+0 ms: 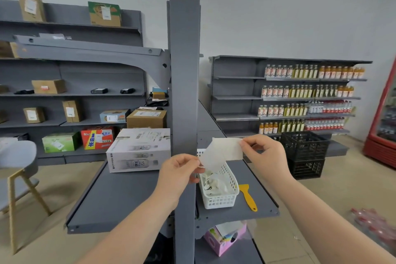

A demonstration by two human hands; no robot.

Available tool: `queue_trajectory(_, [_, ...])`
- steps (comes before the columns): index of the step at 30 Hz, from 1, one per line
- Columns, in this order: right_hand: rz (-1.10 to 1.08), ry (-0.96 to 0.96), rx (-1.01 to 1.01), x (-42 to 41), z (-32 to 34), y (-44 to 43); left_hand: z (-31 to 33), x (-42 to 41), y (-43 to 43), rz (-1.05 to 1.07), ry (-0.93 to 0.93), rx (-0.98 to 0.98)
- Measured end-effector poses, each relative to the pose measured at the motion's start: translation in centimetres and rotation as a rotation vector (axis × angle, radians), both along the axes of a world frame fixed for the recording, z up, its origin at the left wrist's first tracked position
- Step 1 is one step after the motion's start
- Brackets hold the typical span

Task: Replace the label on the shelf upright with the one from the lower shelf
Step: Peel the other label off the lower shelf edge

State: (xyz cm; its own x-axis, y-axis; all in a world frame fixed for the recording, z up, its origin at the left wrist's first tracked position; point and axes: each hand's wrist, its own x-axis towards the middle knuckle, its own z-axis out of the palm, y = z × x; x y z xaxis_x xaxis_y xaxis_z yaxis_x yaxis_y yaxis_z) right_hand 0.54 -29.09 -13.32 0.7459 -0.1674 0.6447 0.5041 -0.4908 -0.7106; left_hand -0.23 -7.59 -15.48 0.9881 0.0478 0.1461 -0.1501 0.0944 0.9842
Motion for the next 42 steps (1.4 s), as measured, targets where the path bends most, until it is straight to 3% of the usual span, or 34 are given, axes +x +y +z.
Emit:
queue_trajectory(12, [-0.155, 0.074, 0.064, 1.3, -0.4, -3.6, -1.9, 0.4, 0.1, 0.050, 0.149, -0.050])
queue_trajectory(18, [-0.197, 0.086, 0.096, 1.7, -1.5, -4.8, -5.2, 1.1, -4.4, -0.058, 0.239, 0.045])
queue_trajectory(24, [-0.178, 0.164, 0.068, 3.0, -3.9, -5.3, -7.4, 5.5, -8.7, -0.069, 0.371, -0.006])
queue_trajectory(35, [-0.202, 0.271, -0.018, 4.5, -6.8, -5.8, -7.9, 10.4, -10.2, -0.054, 0.400, 0.131])
queue_trajectory(42, [-0.164, 0.194, -0.063, 5.0, -7.1, -5.0, -5.2, 8.6, -10.5, -0.072, 0.276, 0.030])
